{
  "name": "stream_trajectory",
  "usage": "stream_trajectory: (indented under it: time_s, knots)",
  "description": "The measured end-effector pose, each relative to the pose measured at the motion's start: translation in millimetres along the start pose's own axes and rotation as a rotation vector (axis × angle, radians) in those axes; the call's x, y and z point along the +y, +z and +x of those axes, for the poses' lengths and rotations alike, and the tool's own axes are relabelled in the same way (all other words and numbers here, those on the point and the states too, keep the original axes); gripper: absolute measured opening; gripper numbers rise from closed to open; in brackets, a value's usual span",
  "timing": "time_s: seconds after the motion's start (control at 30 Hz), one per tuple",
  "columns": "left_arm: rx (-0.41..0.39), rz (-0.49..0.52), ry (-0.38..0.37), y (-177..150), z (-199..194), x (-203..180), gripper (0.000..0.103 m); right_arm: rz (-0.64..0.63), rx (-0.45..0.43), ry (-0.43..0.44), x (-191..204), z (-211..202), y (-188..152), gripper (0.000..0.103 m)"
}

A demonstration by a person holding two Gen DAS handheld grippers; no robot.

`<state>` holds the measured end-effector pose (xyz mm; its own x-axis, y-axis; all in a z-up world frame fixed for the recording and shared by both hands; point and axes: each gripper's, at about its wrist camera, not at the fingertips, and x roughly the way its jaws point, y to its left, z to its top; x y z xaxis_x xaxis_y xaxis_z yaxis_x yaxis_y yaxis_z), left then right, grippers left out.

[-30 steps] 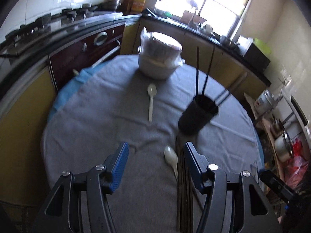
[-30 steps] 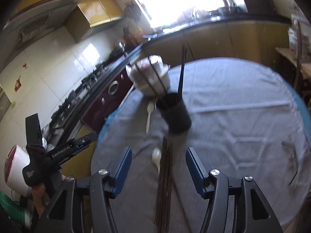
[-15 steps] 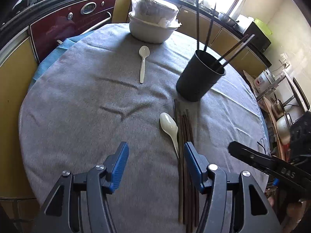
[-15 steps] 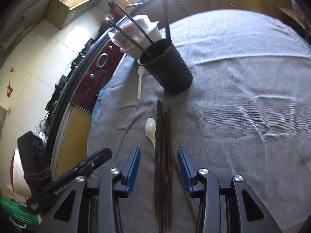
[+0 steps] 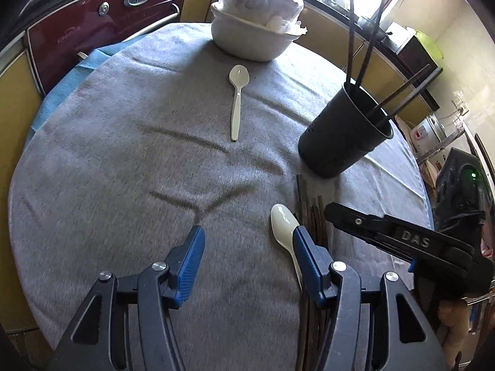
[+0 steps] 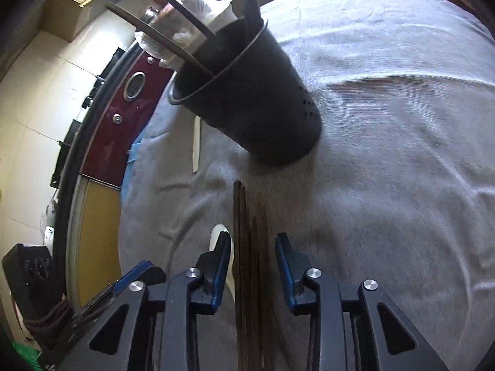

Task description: Organize utensils

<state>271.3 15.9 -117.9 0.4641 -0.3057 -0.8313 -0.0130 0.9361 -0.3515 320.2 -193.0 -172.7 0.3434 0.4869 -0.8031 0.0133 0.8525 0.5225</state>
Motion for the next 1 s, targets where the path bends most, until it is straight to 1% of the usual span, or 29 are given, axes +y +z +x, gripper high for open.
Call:
stream_trajectory:
  time_s: [0.03,0.13,0.17,0.2,0.3,0.37,0.47,0.57,0.6,0.63,0.67,0.7,0.73,0.8,1.0]
  knots:
    - [0.004,-0.002,-0.001,2,2,1,0.06,0.01,0.002,-0.009,-1,4,3,0.029]
    - [0.01,-0.002,-0.001,7,7,1,0.06,0.036,0.025,0.018,-3,14,9,0.025]
    - [0.012,-0.002,0.0,9,9,1,0.06,0.035,0.031,-0.002,-3,17,10,0.021]
    - [0.014,-0.002,0.0,11,10,1,0.06,0.036,0.03,-0.012,-3,18,11,0.013]
    - [0.029,0.004,0.0,18,17,-1,0.06,0.041,0.022,-0.013,-5,18,12,0.007]
    - [0.034,0.017,-0.004,24,21,-6,0.06,0.047,0.0,-0.001,-8,12,10,0.007]
    - [0.072,0.023,-0.019,32,34,-14,0.06,0.065,-0.042,0.003,-16,-3,5,0.007]
    - [0.117,0.051,-0.023,39,49,-27,0.058,0.066,-0.104,-0.035,-23,-24,-1,0.006]
    - [0.143,0.059,-0.027,41,56,-31,0.054,0.067,-0.113,-0.037,-24,-29,-3,0.006]
    - [0.179,0.06,-0.027,42,64,-33,0.043,0.071,-0.127,-0.036,-27,-35,-5,0.006]
    - [0.217,0.057,-0.019,43,71,-34,0.035,0.072,-0.134,-0.041,-29,-40,-7,0.006]
    - [0.2,0.057,-0.01,45,69,-35,0.034,0.072,-0.139,-0.047,-30,-43,-8,0.006]
    - [0.194,0.058,0.008,47,68,-36,0.034,0.076,-0.144,-0.045,-32,-47,-9,0.006]
    - [0.225,0.048,0.019,50,72,-35,0.034,0.079,-0.146,-0.027,-37,-52,-10,0.006]
    - [0.26,0.014,0.007,59,77,-34,0.033,0.069,-0.154,-0.019,-41,-58,-11,0.006]
